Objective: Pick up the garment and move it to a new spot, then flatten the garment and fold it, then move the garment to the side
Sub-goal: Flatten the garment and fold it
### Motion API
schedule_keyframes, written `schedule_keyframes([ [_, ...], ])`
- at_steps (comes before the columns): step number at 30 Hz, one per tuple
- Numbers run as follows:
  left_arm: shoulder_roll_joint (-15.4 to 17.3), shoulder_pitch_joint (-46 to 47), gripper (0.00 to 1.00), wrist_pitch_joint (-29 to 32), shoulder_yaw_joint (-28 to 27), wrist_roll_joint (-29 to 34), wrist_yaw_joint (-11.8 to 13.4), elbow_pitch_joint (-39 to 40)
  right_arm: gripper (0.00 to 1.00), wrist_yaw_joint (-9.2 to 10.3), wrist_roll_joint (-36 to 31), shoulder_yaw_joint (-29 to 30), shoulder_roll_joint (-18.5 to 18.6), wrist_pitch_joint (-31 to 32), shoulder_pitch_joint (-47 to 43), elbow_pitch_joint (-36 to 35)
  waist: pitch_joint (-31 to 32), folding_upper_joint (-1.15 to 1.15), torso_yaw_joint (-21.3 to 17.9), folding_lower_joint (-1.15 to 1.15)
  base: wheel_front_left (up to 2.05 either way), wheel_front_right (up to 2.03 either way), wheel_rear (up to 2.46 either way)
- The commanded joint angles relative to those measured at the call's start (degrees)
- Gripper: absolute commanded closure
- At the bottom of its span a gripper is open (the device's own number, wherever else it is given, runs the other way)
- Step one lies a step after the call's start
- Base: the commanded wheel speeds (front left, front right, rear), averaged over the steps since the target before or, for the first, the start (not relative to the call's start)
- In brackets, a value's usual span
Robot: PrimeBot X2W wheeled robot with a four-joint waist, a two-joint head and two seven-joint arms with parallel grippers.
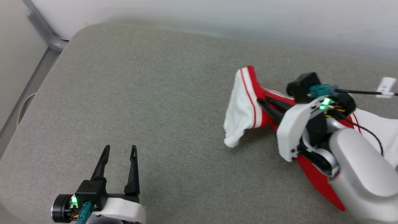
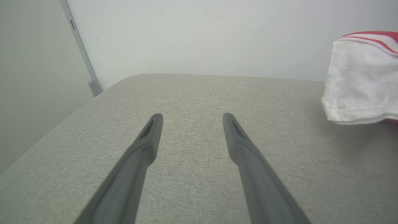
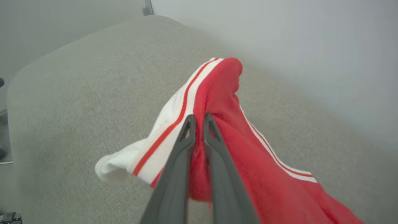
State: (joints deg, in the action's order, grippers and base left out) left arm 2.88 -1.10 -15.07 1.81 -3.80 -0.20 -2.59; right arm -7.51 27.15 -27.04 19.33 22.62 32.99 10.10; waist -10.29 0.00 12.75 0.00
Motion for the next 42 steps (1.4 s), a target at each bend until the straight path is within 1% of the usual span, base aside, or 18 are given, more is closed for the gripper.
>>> schedule_keyframes([
  [1, -0.02, 0.8, 0.0, -0.15, 0.4, -0.47, 0.29, -0.03, 1.0, 0.04, 0.61, -2.02, -0.85, -0.95, 2.03, 2.36, -1.03, 0.0, 1.17, 0.0, 0.0, 0.0, 0.0],
  [4, -0.01, 1.55, 0.0, -0.15, 0.81, -1.0, 0.69, -0.14, 1.0, 0.04, 1.74, -6.12, -2.5, -1.91, 4.35, 8.48, -1.82, 0.0, 2.38, 0.0, 0.0, 0.0, 0.0],
  [10, -0.03, 2.02, 0.0, -0.15, 1.47, -1.7, 1.31, -0.39, 1.0, 0.05, 1.05, -15.33, -1.79, -2.38, 7.04, 20.44, -2.82, 0.0, 3.9, 0.0, 0.0, 0.0, 0.0],
  [11, -0.02, 2.06, 0.0, -0.15, 1.71, -1.86, 1.49, -0.49, 1.0, 0.05, 1.79, -18.72, -1.55, -2.18, 7.3, 25.86, -2.98, 0.0, 4.2, 0.0, 0.0, 0.0, 0.0],
  [14, -0.02, 1.89, 0.0, -0.15, 1.72, -1.9, 1.68, -0.53, 1.0, 0.05, 2.7, -21.38, -1.66, -2.47, 7.17, 30.14, -2.9, 0.0, 4.17, 0.0, 0.0, 0.0, 0.0],
  [17, -0.02, 1.41, 0.0, -0.15, 1.36, -1.61, 1.65, -0.65, 1.0, 0.05, 4.05, -22.59, -2.43, -4.84, 8.0, 32.12, -2.42, 0.0, 3.62, 0.0, 0.0, 0.0, 0.0],
  [18, -0.02, 1.24, 0.0, -0.15, 1.33, -1.44, 1.6, -0.7, 0.88, 0.06, 4.53, -22.63, -2.78, -6.23, 8.24, 32.28, -2.12, 0.0, 3.4, 0.0, 0.0, 0.0, 0.0],
  [20, -0.01, 0.9, 0.0, -0.15, 1.05, -1.23, 1.49, -0.84, 0.0, 0.07, 5.36, -22.22, -2.88, -9.47, 8.57, 31.92, -1.35, 0.0, 2.95, 0.0, 0.0, 0.0, 0.0],
  [23, -0.02, 0.16, 0.0, -0.15, 0.48, -0.7, 1.33, -0.82, 0.0, 0.06, 6.27, -20.92, -2.56, -14.87, 8.01, 30.37, 0.12, 0.0, 1.98, 0.0, 0.0, 0.0, 0.0],
  [27, -0.02, -1.11, 0.0, -0.15, -0.16, 0.06, 1.18, -0.51, 0.0, 0.06, 5.89, -17.43, -0.85, -21.88, 6.06, 27.76, 2.39, 0.0, 0.29, 0.0, 0.0, 0.0, 0.0],
  [30, -0.02, -2.19, 0.0, -0.15, -0.77, 0.64, 0.9, -0.2, 0.0, 0.06, 4.26, -12.59, 0.7, -26.38, 4.47, 25.8, 3.82, 0.0, -1.11, 0.0, 0.0, 0.0, 0.0],
  [34, -0.02, -3.3, 0.0, -0.15, -1.22, 1.12, 0.83, 0.15, 0.0, 0.06, 0.7, -3.89, 2.36, -30.63, 1.55, 23.46, 5.08, 0.0, -2.69, 0.0, 0.0, 0.0, 0.0],
  [38, -0.02, -3.82, 0.0, -0.15, -1.5, 1.32, 0.57, 0.56, 0.0, 0.06, -3.37, 5.64, 3.68, -30.95, -1.16, 19.91, 5.43, 0.0, -3.84, 0.0, 0.0, 0.0, 0.0],
  [42, -0.02, -4.0, 0.0, -0.14, -1.53, 1.46, 0.35, 1.06, 0.0, 0.06, -7.27, 13.76, 5.32, -27.07, -2.84, 14.85, 4.9, 0.0, -4.44, 0.0, 0.0, 0.0, 0.0],
])
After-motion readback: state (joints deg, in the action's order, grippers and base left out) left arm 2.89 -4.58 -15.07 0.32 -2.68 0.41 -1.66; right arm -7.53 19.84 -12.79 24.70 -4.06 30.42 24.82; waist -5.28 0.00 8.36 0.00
